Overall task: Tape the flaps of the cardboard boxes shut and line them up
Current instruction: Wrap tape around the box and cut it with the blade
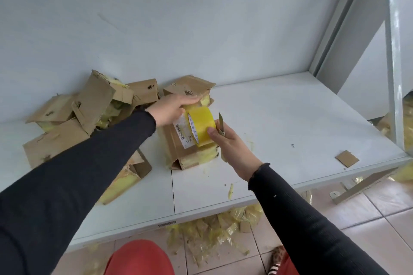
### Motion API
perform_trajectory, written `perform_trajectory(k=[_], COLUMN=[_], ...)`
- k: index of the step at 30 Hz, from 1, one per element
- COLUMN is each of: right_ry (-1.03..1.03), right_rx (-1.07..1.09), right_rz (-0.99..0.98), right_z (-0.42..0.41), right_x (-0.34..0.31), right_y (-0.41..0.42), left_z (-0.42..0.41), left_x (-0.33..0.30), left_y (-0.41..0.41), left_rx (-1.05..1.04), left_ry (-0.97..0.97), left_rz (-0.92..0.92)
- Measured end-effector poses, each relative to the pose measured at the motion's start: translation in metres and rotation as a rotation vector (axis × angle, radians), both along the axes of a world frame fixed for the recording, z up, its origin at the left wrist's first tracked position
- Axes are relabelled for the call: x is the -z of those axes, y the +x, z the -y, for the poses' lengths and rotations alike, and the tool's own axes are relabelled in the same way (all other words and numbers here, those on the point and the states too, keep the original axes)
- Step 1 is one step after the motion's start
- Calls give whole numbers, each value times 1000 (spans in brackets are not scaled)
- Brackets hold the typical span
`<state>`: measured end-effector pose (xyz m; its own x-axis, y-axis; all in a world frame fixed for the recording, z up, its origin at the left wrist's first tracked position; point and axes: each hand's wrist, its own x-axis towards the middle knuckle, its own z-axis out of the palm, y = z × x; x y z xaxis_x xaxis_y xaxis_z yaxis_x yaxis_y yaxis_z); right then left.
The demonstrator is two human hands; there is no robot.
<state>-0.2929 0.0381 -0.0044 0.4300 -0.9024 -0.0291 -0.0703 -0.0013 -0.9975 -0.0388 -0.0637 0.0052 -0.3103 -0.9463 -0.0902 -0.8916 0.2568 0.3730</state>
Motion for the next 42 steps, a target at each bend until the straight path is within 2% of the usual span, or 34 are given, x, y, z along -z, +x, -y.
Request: perform_trajectory(k=[3,6,9,13,17,18,20,24,26,29,31,35,41,42], right_ry=[-4,-50,-90,-96,13,67,172,249,267,297,311,291,373,386], right_rx=[-8,15,85,167,121,122,135,182,190,173,127,77,149,144], right_rz=[-2,-76,-70,-113,-417,-439,-386,-273,-214,-112,-12,70,108,107], right_z=[2,8,4,-26,-59,-64,-69,-76,-83,-94,-101,-105,-102,-104], right_x=[2,-2,-11,-7,21,28,35,37,38,47,51,58,52,51], right_y=[5,9,9,1,-12,-14,-14,-9,-8,-8,-6,-3,13,14], left_z=[-2,4,4,-3,-12,-15,-19,-20,-27,-51,-62,-51,-41,-44], left_x=[31,36,28,20,19,20,20,9,8,23,37,50,48,44], left_y=[-6,-9,-11,-13,-27,-30,-33,-44,-62,-104,-124,-124,-119,-119], left_rx=[-49,-106,-31,16,127,138,129,52,-65,-200,-258,-215,-158,-138], left_ry=[103,217,258,236,125,105,101,115,68,63,43,-99,-130,-130], left_rz=[-193,-227,-245,-95,94,125,180,306,277,84,86,210,247,207])
